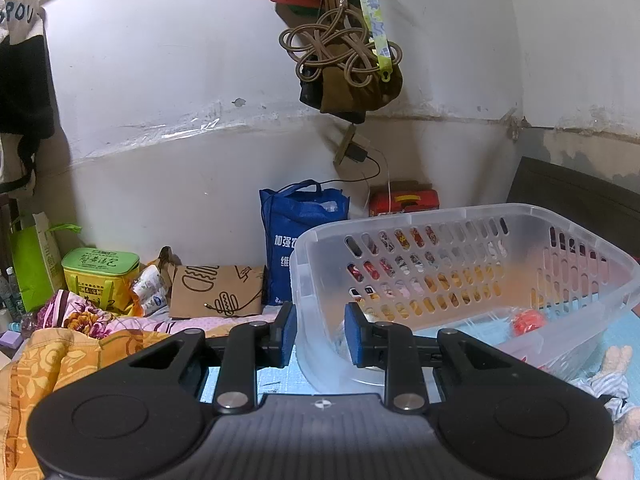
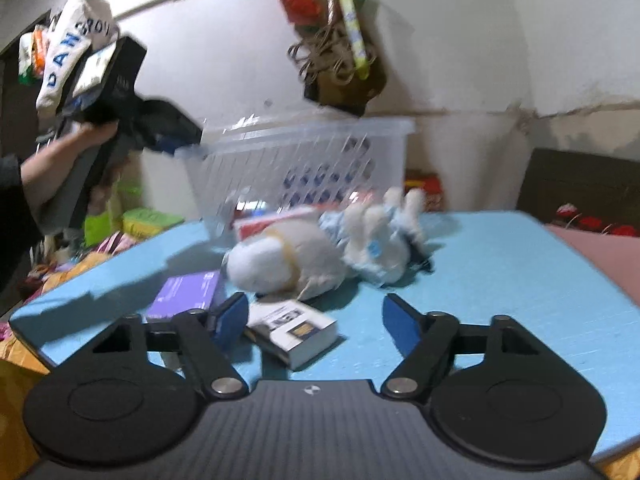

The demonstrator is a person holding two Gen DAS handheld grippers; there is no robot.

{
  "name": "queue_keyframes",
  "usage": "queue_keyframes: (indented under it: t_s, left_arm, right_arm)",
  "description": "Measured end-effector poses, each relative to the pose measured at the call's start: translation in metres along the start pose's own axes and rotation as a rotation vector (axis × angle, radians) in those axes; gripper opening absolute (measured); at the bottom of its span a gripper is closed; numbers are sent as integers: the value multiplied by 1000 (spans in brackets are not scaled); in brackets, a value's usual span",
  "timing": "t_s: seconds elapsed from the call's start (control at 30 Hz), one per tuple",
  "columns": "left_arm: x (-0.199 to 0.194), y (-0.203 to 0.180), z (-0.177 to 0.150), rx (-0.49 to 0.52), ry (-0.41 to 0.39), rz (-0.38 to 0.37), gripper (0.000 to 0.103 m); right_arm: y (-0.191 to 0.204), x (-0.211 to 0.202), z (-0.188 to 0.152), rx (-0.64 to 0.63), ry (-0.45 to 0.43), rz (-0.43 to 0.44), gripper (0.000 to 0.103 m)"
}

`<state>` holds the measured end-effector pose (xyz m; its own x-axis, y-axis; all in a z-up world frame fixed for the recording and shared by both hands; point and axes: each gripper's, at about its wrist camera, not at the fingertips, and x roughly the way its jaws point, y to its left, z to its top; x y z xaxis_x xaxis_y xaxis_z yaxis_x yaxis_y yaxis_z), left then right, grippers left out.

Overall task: Organize objects
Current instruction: 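Grasp the white KENT box on the table with the right gripper, then carry the KENT box over the basket and open the right gripper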

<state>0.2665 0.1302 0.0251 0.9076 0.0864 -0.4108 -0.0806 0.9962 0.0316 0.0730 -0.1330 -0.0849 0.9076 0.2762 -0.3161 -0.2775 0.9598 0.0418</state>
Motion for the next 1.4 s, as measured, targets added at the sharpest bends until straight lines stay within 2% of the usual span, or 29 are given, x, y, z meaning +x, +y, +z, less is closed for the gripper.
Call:
queue_keyframes:
  t_s: [0.1,0.27,0.43,0.7,1.03,1.2,1.4]
  left_arm:
    - [0,1,0,-1,-1,-1,30]
    - [0,0,0,0,0,-1,30]
    - [0,0,0,1,0,-1,31]
    - [1,-1,0,1,0,-3,31]
    - [2,-2,1,1,0,-3,31]
    - [2,-2,1,1,1,-3,31]
    - [2,-2,1,1,0,-4,31]
  right_arm:
    - [5,9,-7,8,22,47,65]
    - [19,5,-16,-97,4,26,56]
    - [8,-10,-16,-77,-27,30,48]
    - [-28,-28,-19,21,-52,-19,46]
    - [-30,-30,-6,17,-111,-53,45]
    - [-41,-28,14,53,-136,-55,45]
    - [-42,-25,47,19,-178,-66,45]
